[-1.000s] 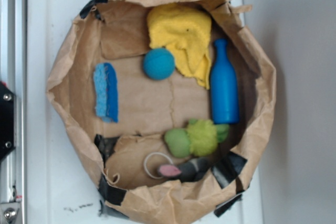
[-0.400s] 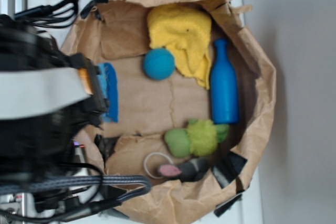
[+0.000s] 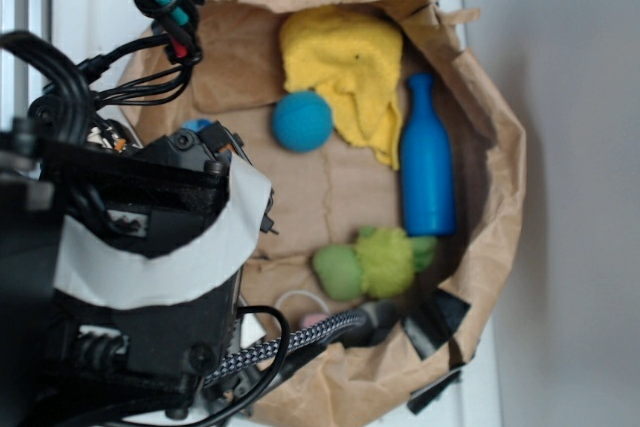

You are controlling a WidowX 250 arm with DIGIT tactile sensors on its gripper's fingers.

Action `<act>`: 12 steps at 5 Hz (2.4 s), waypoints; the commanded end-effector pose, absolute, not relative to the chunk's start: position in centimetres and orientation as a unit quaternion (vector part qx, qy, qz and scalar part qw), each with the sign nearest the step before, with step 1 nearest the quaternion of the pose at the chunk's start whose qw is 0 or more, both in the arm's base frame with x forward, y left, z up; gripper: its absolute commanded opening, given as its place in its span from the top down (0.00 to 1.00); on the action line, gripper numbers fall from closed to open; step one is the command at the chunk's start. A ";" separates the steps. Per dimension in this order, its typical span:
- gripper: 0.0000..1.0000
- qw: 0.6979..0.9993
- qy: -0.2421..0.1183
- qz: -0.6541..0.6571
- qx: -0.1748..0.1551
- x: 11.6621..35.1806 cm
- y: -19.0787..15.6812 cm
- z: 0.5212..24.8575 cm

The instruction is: Grab the blue sponge.

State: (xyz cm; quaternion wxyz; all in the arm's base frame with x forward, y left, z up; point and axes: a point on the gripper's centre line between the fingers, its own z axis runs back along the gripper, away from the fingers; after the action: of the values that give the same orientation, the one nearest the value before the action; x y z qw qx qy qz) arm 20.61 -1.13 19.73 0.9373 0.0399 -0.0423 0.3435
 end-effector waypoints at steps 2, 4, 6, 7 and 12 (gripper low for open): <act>0.00 0.910 -0.071 0.407 0.008 21.0 -0.8 20.7; 0.00 0.910 -0.071 0.407 0.008 21.0 -0.8 20.7; 0.00 0.859 -0.076 0.505 0.023 25.5 3.2 17.2; 0.00 0.844 -0.078 0.531 0.018 27.4 3.6 16.3; 0.00 0.775 -0.044 0.627 0.065 22.8 4.0 12.5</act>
State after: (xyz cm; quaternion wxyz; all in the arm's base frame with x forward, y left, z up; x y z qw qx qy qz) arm 22.59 3.78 11.28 0.7775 0.0741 -0.0239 0.6240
